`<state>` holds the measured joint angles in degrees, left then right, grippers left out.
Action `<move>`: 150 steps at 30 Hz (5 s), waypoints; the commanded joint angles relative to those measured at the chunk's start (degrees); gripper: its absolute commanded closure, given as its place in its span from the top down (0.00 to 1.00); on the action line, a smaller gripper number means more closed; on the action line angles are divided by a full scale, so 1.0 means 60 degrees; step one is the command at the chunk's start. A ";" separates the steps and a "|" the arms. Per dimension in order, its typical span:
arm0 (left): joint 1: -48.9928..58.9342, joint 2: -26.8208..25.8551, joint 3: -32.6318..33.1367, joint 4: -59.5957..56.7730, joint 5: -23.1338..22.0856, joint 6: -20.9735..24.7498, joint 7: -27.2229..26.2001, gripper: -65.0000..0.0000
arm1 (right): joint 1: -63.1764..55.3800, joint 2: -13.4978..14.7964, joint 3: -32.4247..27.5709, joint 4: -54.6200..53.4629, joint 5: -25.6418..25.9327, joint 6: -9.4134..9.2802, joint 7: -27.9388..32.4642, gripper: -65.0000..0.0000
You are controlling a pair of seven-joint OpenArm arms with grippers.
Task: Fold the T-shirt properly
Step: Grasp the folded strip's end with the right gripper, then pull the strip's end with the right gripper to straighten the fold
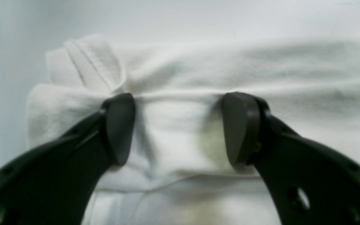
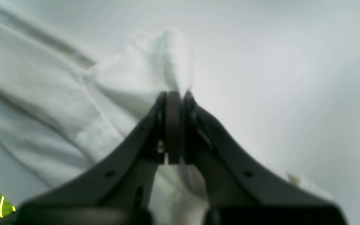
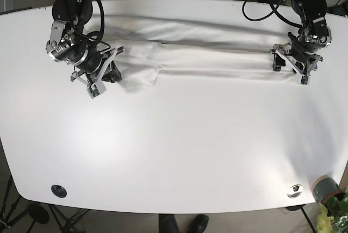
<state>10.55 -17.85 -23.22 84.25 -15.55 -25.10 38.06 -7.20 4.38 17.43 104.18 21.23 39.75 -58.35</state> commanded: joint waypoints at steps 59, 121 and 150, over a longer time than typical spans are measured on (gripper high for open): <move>-0.0109 -0.0315 -0.0049 -0.0759 -0.0053 0.0015 0.0081 0.62 | -0.2397 -0.0474 0.0428 0.1750 0.1772 0.0042 0.0047 0.73; -0.0109 -0.0344 -0.0005 -0.0789 -0.0009 0.0015 0.0081 0.62 | -0.2719 0.0200 0.2846 0.1809 0.1406 0.0042 -0.0012 0.40; -0.0095 -0.0330 0.0010 -0.0789 -0.0009 0.0015 0.0081 0.62 | -0.0800 -0.0269 0.0296 0.1560 0.3619 0.0042 -0.1169 0.33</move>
<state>9.54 -19.40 -23.20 79.70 -17.02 -25.56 35.46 -12.34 2.94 19.05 112.90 44.56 39.70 -66.35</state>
